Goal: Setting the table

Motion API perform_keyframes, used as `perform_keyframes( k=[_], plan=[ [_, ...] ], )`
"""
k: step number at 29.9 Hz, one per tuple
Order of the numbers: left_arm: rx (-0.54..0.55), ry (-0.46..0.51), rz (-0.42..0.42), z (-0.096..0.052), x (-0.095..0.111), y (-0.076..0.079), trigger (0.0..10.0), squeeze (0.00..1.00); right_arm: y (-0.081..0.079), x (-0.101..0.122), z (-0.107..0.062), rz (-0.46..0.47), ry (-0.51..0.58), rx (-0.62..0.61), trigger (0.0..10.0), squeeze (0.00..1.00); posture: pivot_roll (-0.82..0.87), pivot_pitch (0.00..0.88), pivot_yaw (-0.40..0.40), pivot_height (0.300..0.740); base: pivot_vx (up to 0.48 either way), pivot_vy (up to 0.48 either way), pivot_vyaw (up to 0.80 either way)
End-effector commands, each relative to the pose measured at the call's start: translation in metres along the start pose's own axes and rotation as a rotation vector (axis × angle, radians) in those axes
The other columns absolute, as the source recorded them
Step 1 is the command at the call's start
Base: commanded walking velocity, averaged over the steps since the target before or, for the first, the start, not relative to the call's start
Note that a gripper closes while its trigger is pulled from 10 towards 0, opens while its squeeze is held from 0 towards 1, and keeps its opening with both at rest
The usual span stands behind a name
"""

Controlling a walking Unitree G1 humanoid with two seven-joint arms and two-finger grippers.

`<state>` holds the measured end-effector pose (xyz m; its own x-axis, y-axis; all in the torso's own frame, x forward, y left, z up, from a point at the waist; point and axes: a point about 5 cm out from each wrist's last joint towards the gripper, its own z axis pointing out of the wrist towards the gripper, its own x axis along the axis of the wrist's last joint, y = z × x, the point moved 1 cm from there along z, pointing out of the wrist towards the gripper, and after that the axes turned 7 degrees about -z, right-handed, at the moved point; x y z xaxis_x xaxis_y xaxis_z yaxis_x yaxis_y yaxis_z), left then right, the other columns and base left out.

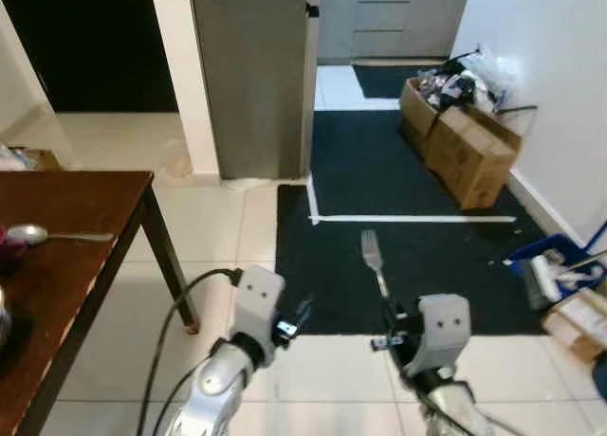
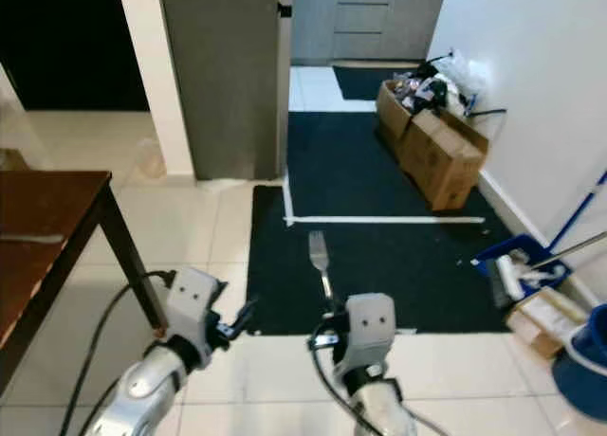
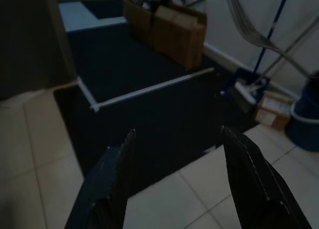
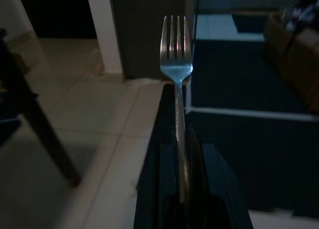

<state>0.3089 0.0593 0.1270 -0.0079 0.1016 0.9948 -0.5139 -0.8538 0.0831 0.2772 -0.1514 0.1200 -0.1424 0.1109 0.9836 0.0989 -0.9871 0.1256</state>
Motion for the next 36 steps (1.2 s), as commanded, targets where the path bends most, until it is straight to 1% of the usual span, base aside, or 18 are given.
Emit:
perform_keyframes(
  k=[1, 10, 16, 22, 25, 26, 27, 28, 29, 30, 32, 33, 34, 36],
  plan=[
    [0.028, -0.029, 0.013, -0.006, -0.007, -0.008, 10.0, 0.00, -0.007, -0.002, -0.001, 0.025, -0.008, 0.017, 10.0, 0.00, -0.01, 0.073, 0.075, 0.740, 0.480, 0.000, 0.00],
    [0.040, -0.030, 0.006, -0.006, -0.007, -0.010, 10.0, 0.00, -0.007, -0.003, -0.002, 0.025, -0.012, 0.017, 10.0, 0.00, -0.01, 0.075, 0.075, 0.740, 0.437, 0.000, 0.00],
    [0.053, -0.021, 0.001, -0.005, -0.004, -0.010, 10.0, 0.00, -0.007, -0.002, -0.003, 0.033, -0.009, 0.025, 10.0, 0.00, -0.01, 0.076, 0.075, 0.740, 0.000, 0.000, 0.00],
    [0.067, 0.002, 0.012, -0.007, 0.005, -0.013, 10.0, 0.00, -0.010, 0.002, -0.003, 0.040, 0.001, 0.047, 10.0, 0.00, -0.01, 0.078, 0.076, 0.740, 0.000, 0.000, 0.80],
    [0.094, 0.022, 0.018, -0.011, 0.013, -0.018, 10.0, 0.00, -0.015, 0.017, -0.001, 0.059, 0.051, 0.087, 10.0, 0.00, -0.01, 0.082, 0.079, 0.740, 0.000, 0.000, 0.80],
    [0.112, 0.040, 0.018, -0.013, 0.020, -0.022, 10.0, 0.00, -0.018, 0.027, 0.002, 0.065, 0.083, 0.103, 10.0, 0.00, -0.01, 0.083, 0.080, 0.740, 0.000, 0.000, 0.80],
    [0.112, 0.040, 0.018, -0.013, 0.020, -0.022, 10.0, 0.00, -0.018, 0.027, 0.002, 0.065, 0.083, 0.103, 10.0, 0.00, -0.01, 0.083, 0.080, 0.740, 0.000, 0.000, 0.80],
    [0.146, 0.054, 0.039, -0.015, 0.028, -0.030, 10.0, 0.00, -0.020, 0.037, 0.005, 0.070, 0.117, 0.118, 10.0, 0.00, -0.01, 0.083, 0.080, 0.740, 0.000, 0.000, 0.80],
    [0.174, 0.067, 0.051, -0.016, 0.033, -0.037, 10.0, 0.00, -0.021, 0.044, 0.007, 0.075, 0.136, 0.127, 10.0, 0.00, 0.00, 0.085, 0.080, 0.740, 0.000, 0.000, 0.80],
    [0.193, 0.077, 0.059, -0.017, 0.037, -0.041, 10.0, 0.00, -0.022, 0.048, 0.008, 0.078, 0.149, 0.133, 10.0, 0.00, 0.00, 0.085, 0.080, 0.740, 0.000, 0.000, 0.80],
    [0.261, 0.095, 0.094, -0.020, 0.049, -0.057, 10.0, 0.00, -0.024, 0.057, 0.011, 0.086, 0.176, 0.151, 10.0, 0.00, 0.01, 0.085, 0.074, 0.740, 0.000, 0.000, 0.80],
    [0.261, 0.095, 0.094, -0.020, 0.049, -0.057, 10.0, 0.00, -0.024, 0.057, 0.011, 0.086, 0.176, 0.151, 10.0, 0.00, 0.01, 0.085, 0.074, 0.740, 0.000, 0.000, 0.80],
    [0.300, 0.106, 0.115, -0.023, 0.057, -0.069, 10.0, 0.00, -0.025, 0.061, 0.012, 0.090, 0.187, 0.162, 10.0, 0.00, 0.01, 0.086, 0.073, 0.740, 0.000, 0.000, 0.80],
    [0.355, 0.110, 0.150, -0.027, 0.069, -0.084, 10.0, 0.00, -0.027, 0.065, 0.014, 0.099, 0.197, 0.176, 10.0, 0.00, 0.02, 0.087, 0.072, 0.740, 0.000, 0.000, 0.80]
  ],
)
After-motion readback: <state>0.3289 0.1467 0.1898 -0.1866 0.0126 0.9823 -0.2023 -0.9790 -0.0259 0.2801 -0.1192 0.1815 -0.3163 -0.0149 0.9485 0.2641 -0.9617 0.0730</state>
